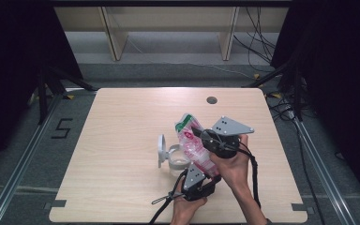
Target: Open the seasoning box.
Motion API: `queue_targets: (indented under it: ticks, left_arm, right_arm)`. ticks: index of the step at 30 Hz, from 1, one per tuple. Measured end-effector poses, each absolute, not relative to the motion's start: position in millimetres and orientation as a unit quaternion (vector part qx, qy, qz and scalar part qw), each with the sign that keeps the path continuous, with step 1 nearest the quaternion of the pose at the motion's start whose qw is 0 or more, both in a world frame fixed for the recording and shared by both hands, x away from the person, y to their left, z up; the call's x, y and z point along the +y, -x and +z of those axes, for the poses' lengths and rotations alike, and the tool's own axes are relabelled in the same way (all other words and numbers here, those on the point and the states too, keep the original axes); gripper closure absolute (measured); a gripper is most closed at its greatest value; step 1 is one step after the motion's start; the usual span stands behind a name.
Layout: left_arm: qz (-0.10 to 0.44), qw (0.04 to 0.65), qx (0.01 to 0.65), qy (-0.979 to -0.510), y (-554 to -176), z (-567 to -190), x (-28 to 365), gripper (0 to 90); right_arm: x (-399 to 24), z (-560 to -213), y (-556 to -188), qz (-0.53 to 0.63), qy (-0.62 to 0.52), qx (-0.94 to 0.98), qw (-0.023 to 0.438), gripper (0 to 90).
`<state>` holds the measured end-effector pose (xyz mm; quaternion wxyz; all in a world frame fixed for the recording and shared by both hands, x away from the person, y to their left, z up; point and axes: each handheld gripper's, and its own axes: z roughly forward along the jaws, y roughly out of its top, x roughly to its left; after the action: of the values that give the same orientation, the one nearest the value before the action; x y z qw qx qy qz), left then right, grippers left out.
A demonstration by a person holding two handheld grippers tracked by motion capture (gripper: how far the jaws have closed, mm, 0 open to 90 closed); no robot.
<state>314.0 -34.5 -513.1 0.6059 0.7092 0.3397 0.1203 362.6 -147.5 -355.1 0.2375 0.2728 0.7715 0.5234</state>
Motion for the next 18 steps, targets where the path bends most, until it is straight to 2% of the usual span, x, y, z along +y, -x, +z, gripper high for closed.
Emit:
queue_targets:
  ticks: [18]
  left_arm:
    - [0.117, 0.615, 0.336, -0.704, -320.0, -511.7, -42.9, 74.1]
  right_arm:
    - [-132.1, -357.4, -367.3, 0.508, -0.264, 0.783, 0.242, 90.0]
